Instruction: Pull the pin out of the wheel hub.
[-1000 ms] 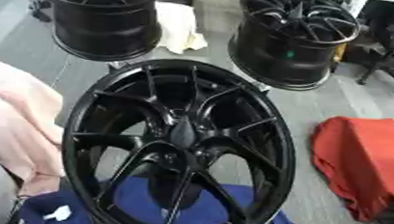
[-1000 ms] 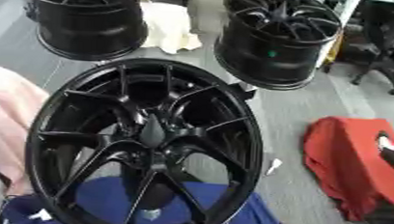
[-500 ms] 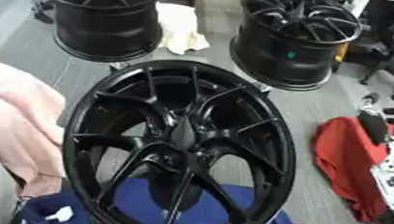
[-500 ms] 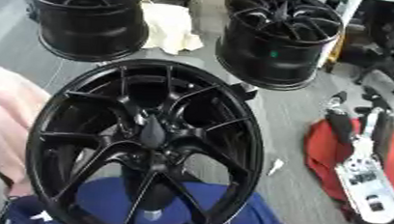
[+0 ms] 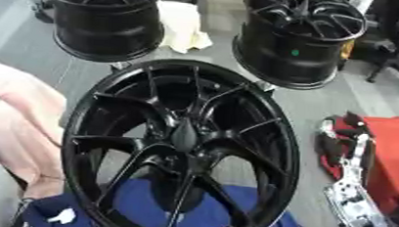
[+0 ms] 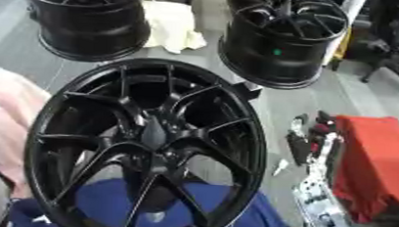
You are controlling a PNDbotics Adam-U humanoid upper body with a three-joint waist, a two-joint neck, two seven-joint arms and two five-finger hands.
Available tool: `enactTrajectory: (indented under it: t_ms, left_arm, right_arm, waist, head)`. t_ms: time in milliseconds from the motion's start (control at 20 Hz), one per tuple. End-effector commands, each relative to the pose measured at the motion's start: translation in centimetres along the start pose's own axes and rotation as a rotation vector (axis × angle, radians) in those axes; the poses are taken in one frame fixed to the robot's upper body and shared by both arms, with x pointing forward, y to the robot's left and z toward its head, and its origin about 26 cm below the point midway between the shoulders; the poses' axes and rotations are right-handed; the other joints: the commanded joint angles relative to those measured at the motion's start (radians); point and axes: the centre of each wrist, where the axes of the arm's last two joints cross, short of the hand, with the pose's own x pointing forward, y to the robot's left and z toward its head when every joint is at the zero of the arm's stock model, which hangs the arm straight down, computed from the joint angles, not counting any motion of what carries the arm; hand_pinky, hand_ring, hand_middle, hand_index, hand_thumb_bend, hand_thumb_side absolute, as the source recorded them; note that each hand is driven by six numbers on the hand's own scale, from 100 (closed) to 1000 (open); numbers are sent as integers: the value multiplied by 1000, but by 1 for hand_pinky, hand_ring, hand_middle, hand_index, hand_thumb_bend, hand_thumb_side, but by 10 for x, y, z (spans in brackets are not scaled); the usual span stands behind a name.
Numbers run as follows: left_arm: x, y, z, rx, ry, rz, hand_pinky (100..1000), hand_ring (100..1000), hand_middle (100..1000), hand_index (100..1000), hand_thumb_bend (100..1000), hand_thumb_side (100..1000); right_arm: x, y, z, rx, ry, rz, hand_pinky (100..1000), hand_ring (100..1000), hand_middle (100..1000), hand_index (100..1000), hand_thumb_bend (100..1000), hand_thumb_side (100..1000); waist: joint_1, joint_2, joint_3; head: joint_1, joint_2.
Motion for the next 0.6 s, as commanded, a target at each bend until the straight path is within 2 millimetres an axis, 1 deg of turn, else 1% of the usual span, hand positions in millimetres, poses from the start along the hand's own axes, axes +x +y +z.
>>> enactTrajectory:
  t_ms: [50,250,450,500,600]
  left_arm:
    - [7,9,1,-72,-80,-89,742,636,575,785,187,737]
    - [6,8,1,-69,-82,-92,742,640,578,785,187,735]
    - [5,8,2,-68,-81,-93,741,637,576,784,177,734]
    - [5,8,2,-67,-79,-93,740,636,576,784,175,733]
    - [5,8,2,-66,-77,-96,740,636,575,784,178,732]
  right_arm:
    - [-1,1,0,-12,-10,-64,647,670,737,847,100,500]
    - [-10,1,4,-19,11,-99,644,665,735,850,100,491]
    - [-16,3,5,-1,15,-58,640,657,730,852,100,475]
    - [-17,4,6,5,13,-43,640,656,730,852,100,479]
    - [-18,5,6,16,8,-15,640,657,731,857,100,528]
  waist:
    - [10,-7,-1]
    - [11,-5,1]
    - [10,-8,4]
    - [10,-9,5]
    - [10,-10,7]
  head:
    - [0,-14]
    - [-2,-17]
    - [-2,-14]
    - [-2,-14]
    - [2,-11]
